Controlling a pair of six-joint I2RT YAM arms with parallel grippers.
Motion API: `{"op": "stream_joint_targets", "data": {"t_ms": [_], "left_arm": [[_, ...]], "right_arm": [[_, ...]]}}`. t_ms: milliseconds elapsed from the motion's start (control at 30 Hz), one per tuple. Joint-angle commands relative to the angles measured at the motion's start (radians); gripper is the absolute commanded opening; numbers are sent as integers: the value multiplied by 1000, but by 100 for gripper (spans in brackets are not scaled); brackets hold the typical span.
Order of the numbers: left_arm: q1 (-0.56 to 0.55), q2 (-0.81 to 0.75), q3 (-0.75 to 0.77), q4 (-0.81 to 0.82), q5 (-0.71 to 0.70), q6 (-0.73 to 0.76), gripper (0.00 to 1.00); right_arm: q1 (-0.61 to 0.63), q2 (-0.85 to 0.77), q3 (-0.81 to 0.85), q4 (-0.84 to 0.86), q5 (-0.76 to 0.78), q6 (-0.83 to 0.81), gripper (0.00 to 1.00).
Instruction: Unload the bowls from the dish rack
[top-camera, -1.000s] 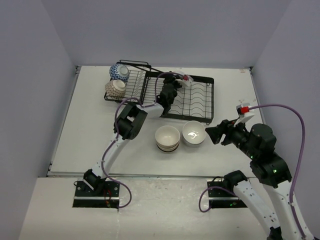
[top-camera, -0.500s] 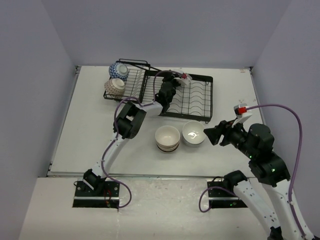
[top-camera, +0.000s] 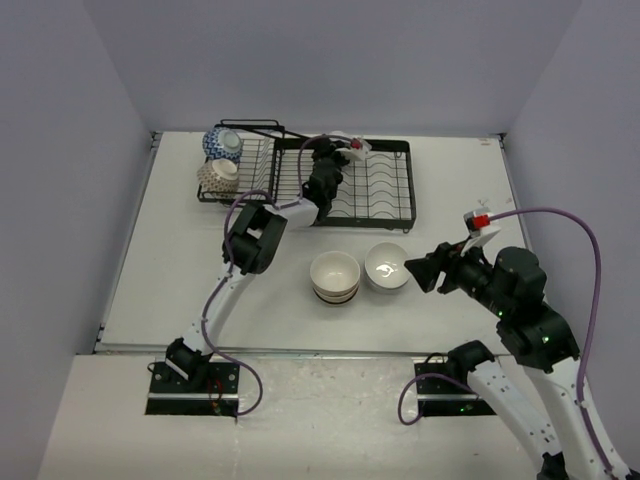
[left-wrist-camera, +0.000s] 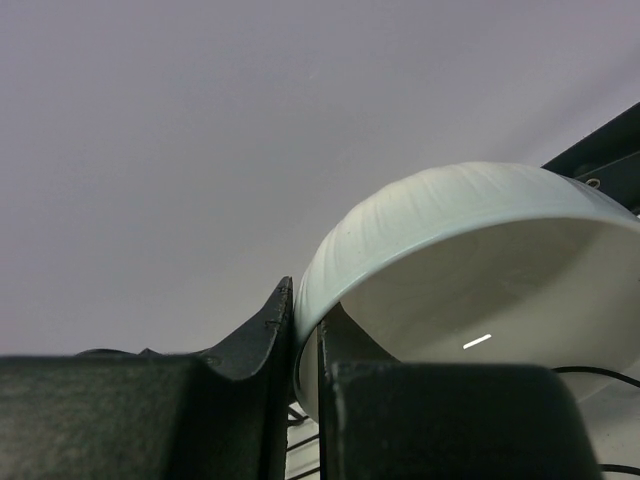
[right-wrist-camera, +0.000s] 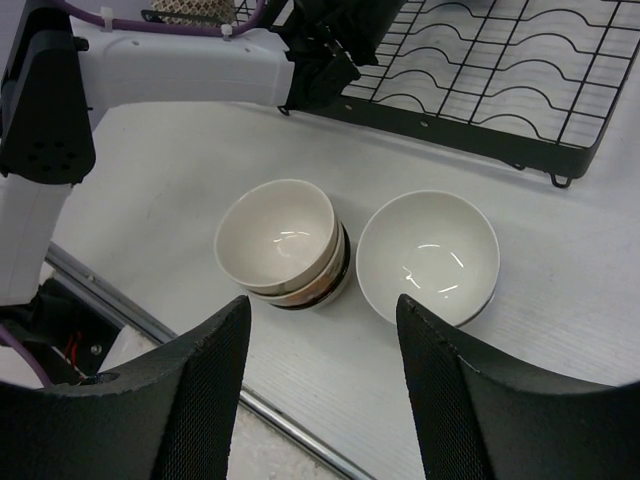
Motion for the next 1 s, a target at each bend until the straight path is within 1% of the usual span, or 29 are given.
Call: {"op": "stream_joint_targets", "data": {"t_ms": [0,100,133,167,267,300,333,500,533,567,600,667,700,767,833,933,967], "left_arm": [[24,28,-44,338,133,33,0],[21,22,-67,322,176,90,0],[18,16,-72,277,183,126,0],[14,9,-72,264,179,137,0],[9,-7,-26,122,141,115,0],[9,-9,24,65,133,93,0],[7,-11,46,-37,127,55,0],[-5,-29,123,-242,110,19,0],[-3,-38,134,-333,119,4,3],[-5,-43,140,-365,128,-2,11],[-5,-47,137,-377,127,-4,21],[-3,-52,137,-405,125,4,18],[-2,-50,137,-414,122,18,18],[0,-52,138,-426,127,25,22],[-2,-58,138,-449,136,24,23],[0,-64,138,-452,144,27,32],[-2,-67,138,-458,156,27,37]], "right_arm": [[13,-8,-11,31,-18,-12,61],[19,-9,-14,31,-24,-11,61],[20,-11,-14,34,-26,-11,61],[22,-12,-15,33,-27,-11,61],[22,-23,-22,37,-32,-12,61],[23,-27,-22,37,-33,-11,61],[23,-31,-23,37,-32,-11,61],[25,-44,-25,39,-36,-12,61],[26,-46,-26,39,-39,-12,61],[26,-47,-23,39,-39,-14,61],[26,-49,-25,40,-42,-14,61],[28,-52,-25,42,-47,-14,61],[28,-54,-25,42,-47,-14,61],[28,-57,-25,42,-47,-14,61],[29,-58,-25,42,-47,-15,61],[31,-57,-25,42,-47,-15,61],[31,-55,-25,40,-47,-15,61]]}}
